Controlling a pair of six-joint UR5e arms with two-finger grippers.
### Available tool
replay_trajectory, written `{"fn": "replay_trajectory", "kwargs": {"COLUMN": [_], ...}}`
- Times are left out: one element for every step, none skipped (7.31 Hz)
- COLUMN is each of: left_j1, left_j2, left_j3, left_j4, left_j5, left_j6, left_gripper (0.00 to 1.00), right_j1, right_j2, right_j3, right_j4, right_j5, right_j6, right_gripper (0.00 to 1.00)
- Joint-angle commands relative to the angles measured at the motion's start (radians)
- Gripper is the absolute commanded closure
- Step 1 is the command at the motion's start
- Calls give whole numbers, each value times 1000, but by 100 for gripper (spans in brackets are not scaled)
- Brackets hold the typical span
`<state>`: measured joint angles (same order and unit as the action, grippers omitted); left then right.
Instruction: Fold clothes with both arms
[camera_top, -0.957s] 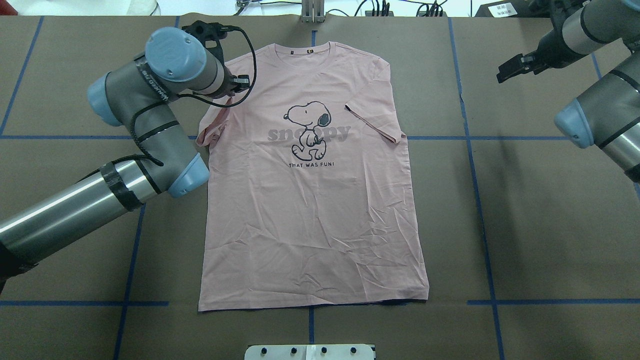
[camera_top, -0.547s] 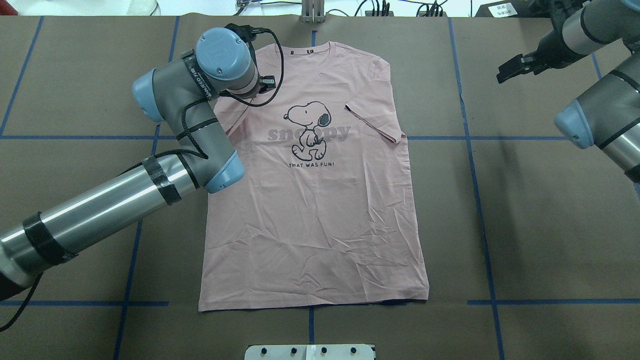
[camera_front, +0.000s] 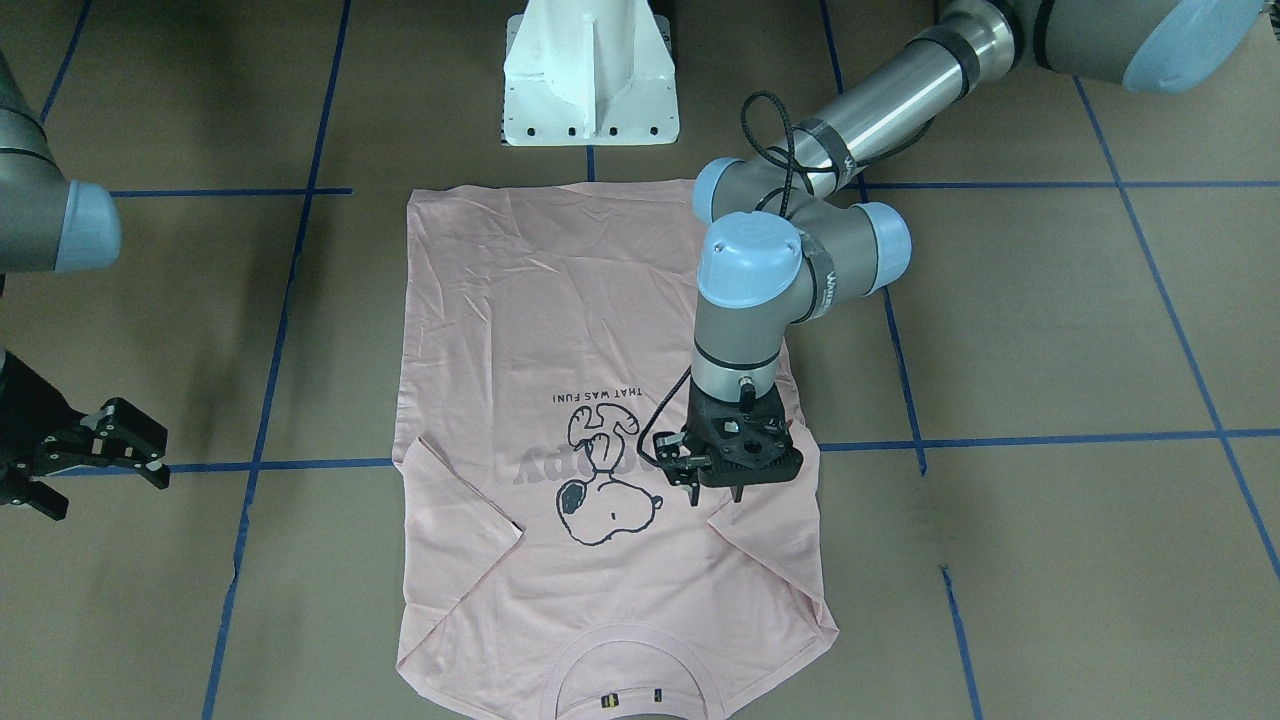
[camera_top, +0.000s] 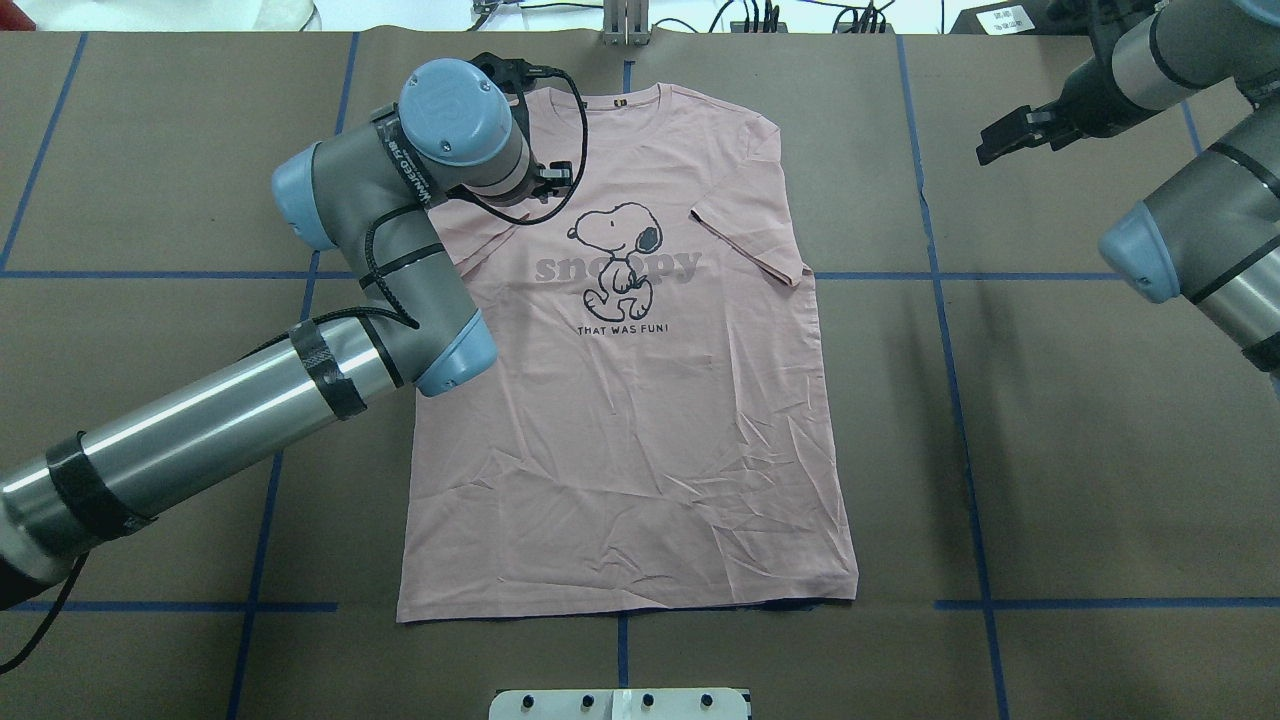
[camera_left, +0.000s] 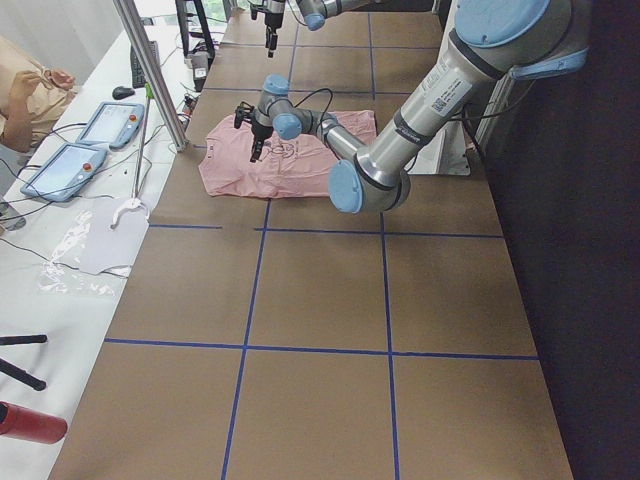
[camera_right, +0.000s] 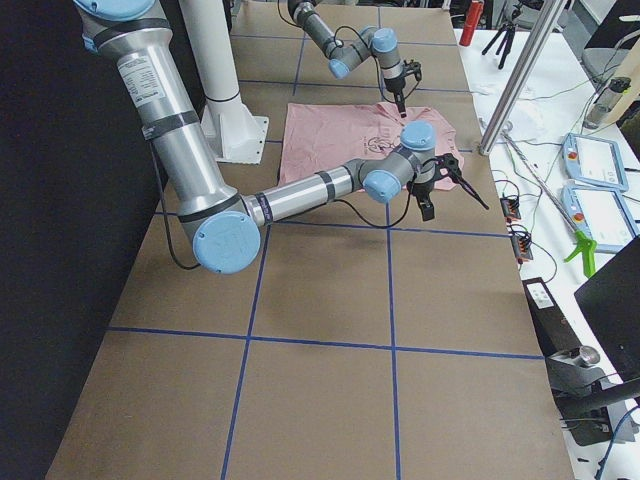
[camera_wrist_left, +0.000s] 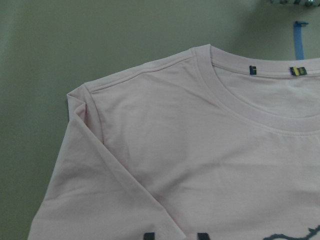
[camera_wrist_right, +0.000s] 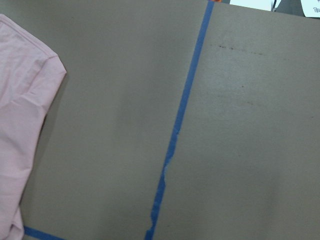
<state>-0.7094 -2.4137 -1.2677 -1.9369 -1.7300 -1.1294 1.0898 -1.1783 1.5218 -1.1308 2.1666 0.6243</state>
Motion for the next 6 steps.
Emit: {"fn": "replay_trajectory", "kwargs": {"left_j1": [5, 24, 74, 123, 204, 291], "left_j2": [141, 198, 246, 305, 386, 465], "left_j3": [-248, -357, -433, -509, -620, -686], "left_j4": [4, 27, 39, 38, 38, 36], "left_j5": [-81, -101, -97, -89, -70, 51], "left_j6": [33, 31, 19, -3, -70, -122], "left_gripper": [0, 0, 0, 0, 0, 0], "right_j1": [-136, -251, -363, -487, -645, -756], "right_j2": [-26, -71, -125, -180, -279, -321], "right_j3": [178, 280, 382, 522, 651, 696], "right_j4": [-7, -17, -59, -142, -153, -153], "right_j5": [-22, -142, -222, -317, -466, -541], "right_j6": [313, 427, 528, 690, 791, 898], "right_gripper": [0, 0, 0, 1, 2, 4]}}
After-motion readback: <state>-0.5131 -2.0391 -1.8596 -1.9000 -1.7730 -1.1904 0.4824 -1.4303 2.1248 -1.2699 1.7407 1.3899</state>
